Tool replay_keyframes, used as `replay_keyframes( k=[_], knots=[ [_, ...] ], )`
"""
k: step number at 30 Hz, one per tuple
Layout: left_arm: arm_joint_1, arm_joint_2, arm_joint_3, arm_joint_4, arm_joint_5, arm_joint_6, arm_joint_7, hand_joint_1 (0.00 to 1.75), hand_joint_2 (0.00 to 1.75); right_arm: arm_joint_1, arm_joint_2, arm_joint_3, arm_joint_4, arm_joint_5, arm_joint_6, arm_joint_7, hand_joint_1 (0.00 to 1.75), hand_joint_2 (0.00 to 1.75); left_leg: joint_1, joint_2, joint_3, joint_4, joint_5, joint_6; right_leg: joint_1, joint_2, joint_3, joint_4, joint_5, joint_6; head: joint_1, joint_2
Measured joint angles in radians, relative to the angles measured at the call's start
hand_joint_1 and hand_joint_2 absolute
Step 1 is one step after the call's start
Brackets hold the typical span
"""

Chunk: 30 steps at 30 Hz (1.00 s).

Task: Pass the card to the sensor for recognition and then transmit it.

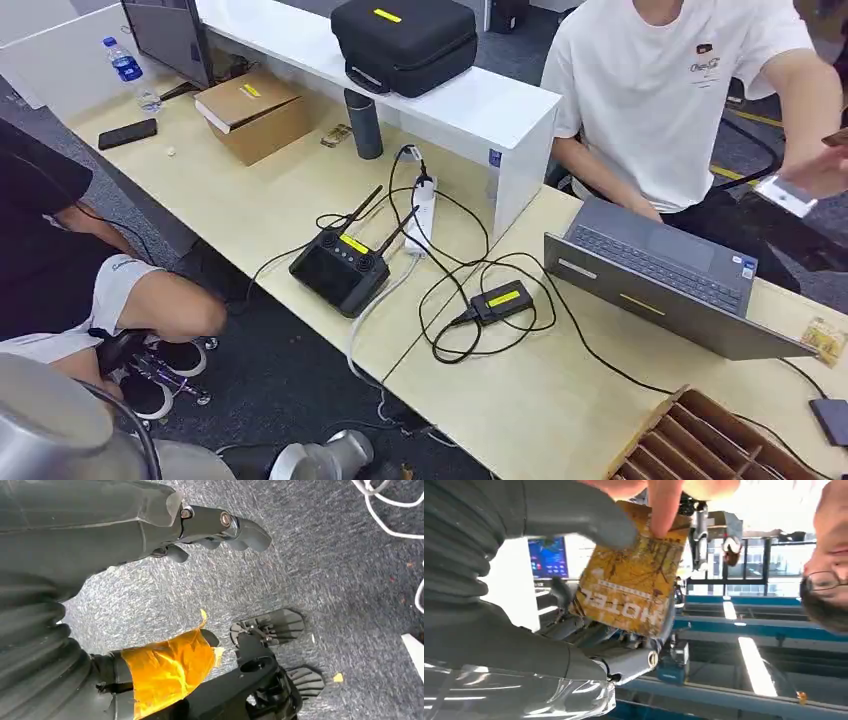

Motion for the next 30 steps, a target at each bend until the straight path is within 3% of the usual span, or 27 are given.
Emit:
replay_keyframes(
  k=[19, 25, 30],
  knots=[
    [0.019, 0.005, -0.001, 0.000, 0.021, 0.014, 0.004, 0.00, 1.75, 0.064, -0.022, -0.009, 0.000, -0.071, -0.052, -0.053, 0.00, 1.75, 0.000, 0.000, 0.000, 0.000, 0.000, 0.000, 0.000, 0.000, 0.000, 0.000, 0.000, 0.000, 0.000, 0.000],
    [0.031, 0.009, 0.009, 0.000, 0.042, 0.020, 0.002, 0.00, 1.75, 0.131, -0.057, -0.054, -0.102, -0.160, -0.092, -0.082, 0.00, 1.75, 0.000, 0.000, 0.000, 0.000, 0.000, 0.000, 0.000, 0.000, 0.000, -0.001, 0.000, 0.000, 0.000, 0.000],
    [0.051, 0.015, 0.035, 0.000, 0.073, 0.027, -0.014, 0.00, 1.75, 0.261, -0.132, -0.115, -0.315, -0.252, -0.099, -0.115, 0.00, 1.75, 0.000, -0.001, 0.000, 0.000, -0.001, 0.000, 0.000, -0.001, 0.000, -0.002, 0.000, 0.000, 0.000, 0.000]
  ],
)
